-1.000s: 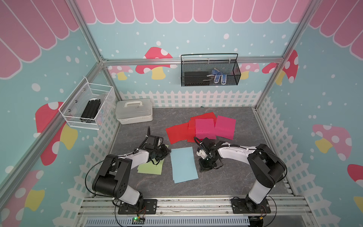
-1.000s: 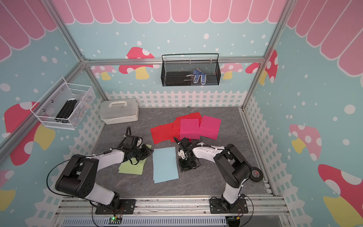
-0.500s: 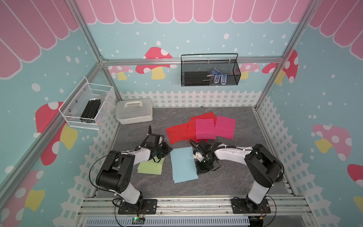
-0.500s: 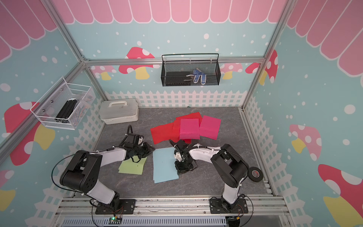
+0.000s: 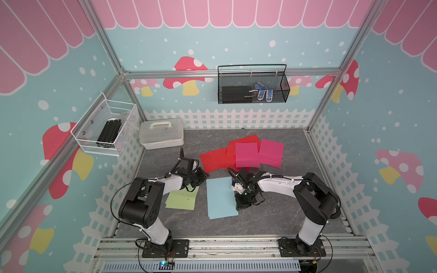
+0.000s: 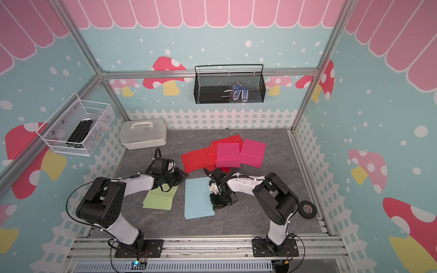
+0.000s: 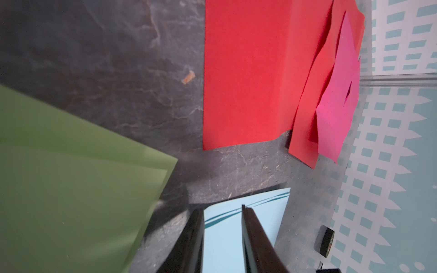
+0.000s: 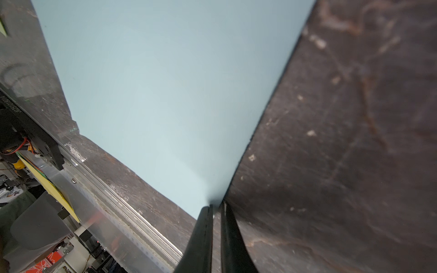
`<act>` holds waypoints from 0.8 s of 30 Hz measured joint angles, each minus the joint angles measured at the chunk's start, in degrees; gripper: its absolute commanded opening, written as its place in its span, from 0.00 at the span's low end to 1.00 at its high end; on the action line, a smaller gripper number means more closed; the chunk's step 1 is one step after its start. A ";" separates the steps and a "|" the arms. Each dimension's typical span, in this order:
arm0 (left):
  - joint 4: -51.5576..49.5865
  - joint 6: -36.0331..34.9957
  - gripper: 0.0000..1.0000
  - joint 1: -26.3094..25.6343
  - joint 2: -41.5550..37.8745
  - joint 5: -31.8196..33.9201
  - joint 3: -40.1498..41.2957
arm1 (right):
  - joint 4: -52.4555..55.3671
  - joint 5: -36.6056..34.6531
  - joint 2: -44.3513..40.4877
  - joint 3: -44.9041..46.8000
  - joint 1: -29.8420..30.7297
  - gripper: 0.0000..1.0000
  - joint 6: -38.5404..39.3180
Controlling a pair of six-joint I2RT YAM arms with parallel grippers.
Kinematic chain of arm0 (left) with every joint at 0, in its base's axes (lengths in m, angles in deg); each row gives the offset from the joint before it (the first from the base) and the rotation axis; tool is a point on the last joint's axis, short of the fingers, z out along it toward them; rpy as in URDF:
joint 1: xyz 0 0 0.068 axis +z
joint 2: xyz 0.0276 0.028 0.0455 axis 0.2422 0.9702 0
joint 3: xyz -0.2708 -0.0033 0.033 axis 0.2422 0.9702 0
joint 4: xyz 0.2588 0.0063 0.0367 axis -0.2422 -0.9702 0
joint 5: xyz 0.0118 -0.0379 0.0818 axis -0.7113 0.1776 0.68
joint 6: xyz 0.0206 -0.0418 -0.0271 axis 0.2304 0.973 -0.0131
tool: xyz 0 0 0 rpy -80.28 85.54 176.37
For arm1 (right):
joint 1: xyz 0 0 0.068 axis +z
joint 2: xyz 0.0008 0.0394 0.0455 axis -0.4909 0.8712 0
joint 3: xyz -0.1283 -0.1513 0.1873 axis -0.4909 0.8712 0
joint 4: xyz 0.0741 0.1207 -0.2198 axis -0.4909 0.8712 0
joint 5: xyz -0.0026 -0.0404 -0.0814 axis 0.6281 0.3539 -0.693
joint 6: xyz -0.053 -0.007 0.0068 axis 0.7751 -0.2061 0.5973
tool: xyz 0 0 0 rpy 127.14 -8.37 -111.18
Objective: Sort the scattered colored papers by color
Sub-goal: Adjust the colored paper at the center of the board.
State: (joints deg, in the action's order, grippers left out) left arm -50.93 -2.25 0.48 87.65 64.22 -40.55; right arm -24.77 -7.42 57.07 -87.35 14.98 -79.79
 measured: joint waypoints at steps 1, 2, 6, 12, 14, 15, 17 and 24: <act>0.04 0.00 0.30 0.00 0.02 -0.11 -0.28 | 0.00 0.13 0.11 -0.09 0.00 0.11 0.02; 0.15 0.00 0.30 0.00 0.11 -0.15 -0.44 | -0.02 0.22 0.17 -0.15 0.00 0.11 0.00; 0.50 0.02 0.29 -0.02 0.87 -0.39 -0.79 | -0.02 0.46 0.42 -0.44 0.04 0.12 0.00; -1.16 -0.28 0.32 -0.02 0.37 -0.35 -2.05 | 0.81 -0.48 0.11 -1.01 0.44 0.24 -0.02; -2.84 -0.94 0.34 -0.02 -1.01 -0.28 -3.28 | 2.03 -2.56 -0.63 -1.25 0.66 0.29 -0.09; -3.67 -1.33 0.36 -0.02 -1.99 -0.13 -3.98 | 3.13 -4.33 -1.29 -1.27 0.70 0.30 0.02; -5.38 -2.23 0.45 -0.02 -4.50 0.35 -5.64 | 5.33 -7.28 -2.84 -1.27 0.70 0.32 -0.17; -9.31 -4.37 0.56 -0.02 -10.54 1.33 -11.56 | 12.63 -16.59 -12.52 -5.75 0.11 0.42 -0.57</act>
State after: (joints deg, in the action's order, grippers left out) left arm -60.24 -6.62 0.46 77.11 65.55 -52.11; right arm -12.14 -24.01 44.54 -93.10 15.09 -80.36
